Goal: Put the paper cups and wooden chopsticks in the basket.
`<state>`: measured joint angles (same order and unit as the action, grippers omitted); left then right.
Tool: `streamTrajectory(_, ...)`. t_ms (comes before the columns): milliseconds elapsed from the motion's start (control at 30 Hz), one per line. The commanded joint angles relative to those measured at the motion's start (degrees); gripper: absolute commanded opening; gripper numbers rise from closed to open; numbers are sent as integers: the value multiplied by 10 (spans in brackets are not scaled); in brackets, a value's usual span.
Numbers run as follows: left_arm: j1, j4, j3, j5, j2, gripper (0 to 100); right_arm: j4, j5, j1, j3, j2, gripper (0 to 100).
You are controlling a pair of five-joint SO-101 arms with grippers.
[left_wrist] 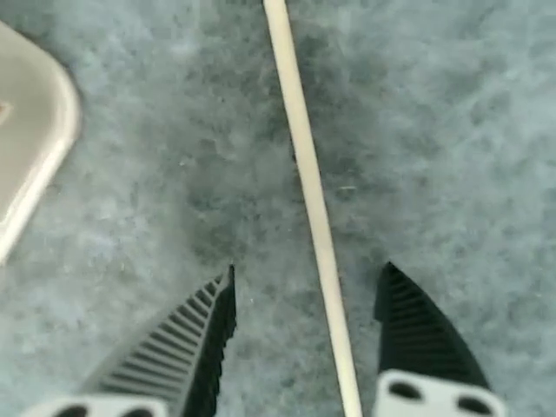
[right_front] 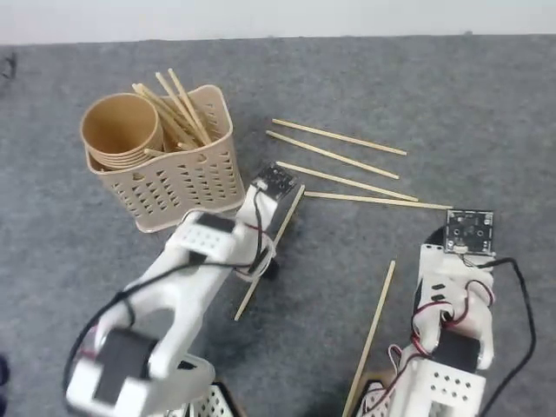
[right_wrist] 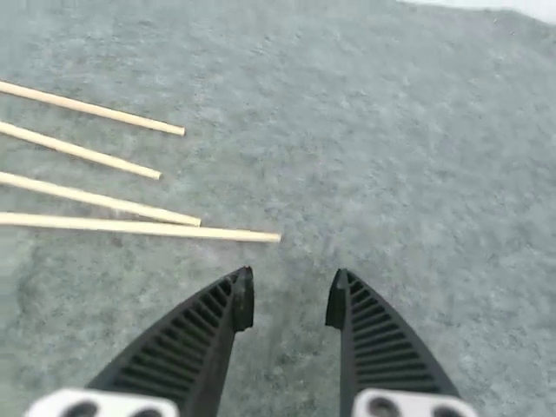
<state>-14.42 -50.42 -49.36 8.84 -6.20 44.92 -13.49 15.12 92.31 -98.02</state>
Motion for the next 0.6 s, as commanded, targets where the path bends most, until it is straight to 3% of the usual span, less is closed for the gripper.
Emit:
streamTrajectory(0,4,-40,87,-27,68,243,-9,-11,-6,-5,-6,147)
streamTrajectory(233,0,-105,179,-46,166,229,-8,-11,-6,-5,-6,147)
streamTrajectory(467,-10,-99,202,-46,159,18,-14,-11,-7,2,-6,147)
streamTrajectory(567,-36,-99,202,-46,153,13,-14,-11,-7,3,-6,147)
